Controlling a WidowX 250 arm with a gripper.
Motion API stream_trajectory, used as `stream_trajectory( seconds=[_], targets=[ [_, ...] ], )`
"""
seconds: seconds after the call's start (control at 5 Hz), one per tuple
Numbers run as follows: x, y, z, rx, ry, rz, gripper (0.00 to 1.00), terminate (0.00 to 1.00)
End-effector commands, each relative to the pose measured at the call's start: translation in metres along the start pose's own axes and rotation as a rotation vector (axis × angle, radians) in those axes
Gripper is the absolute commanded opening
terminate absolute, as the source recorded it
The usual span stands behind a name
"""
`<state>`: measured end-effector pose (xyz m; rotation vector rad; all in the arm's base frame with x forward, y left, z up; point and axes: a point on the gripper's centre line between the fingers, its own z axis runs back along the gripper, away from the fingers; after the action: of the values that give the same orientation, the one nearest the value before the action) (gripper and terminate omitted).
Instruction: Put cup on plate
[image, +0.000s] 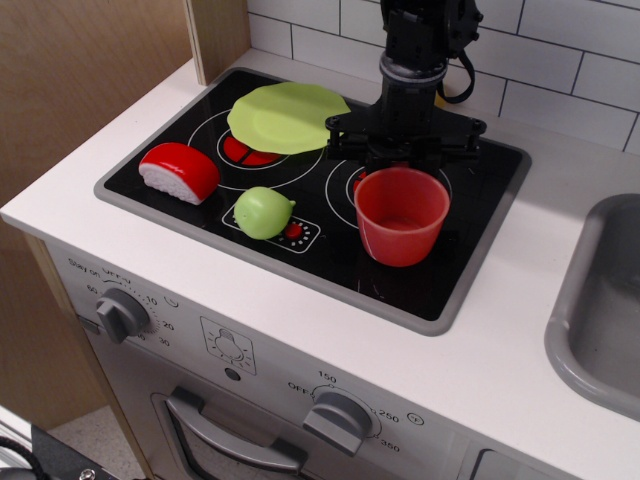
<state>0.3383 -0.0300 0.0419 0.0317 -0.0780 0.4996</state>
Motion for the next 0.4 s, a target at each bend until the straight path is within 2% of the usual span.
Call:
stream_trajectory(
  seconds=[0.0,0.2],
  targets=[
    [0.039,0.008,0.041,-0.036,-0.082,0.208,0.00,0.00],
    [0.054,0.025,0.052,-0.052,-0.084,0.286,0.00,0.00]
  ],
)
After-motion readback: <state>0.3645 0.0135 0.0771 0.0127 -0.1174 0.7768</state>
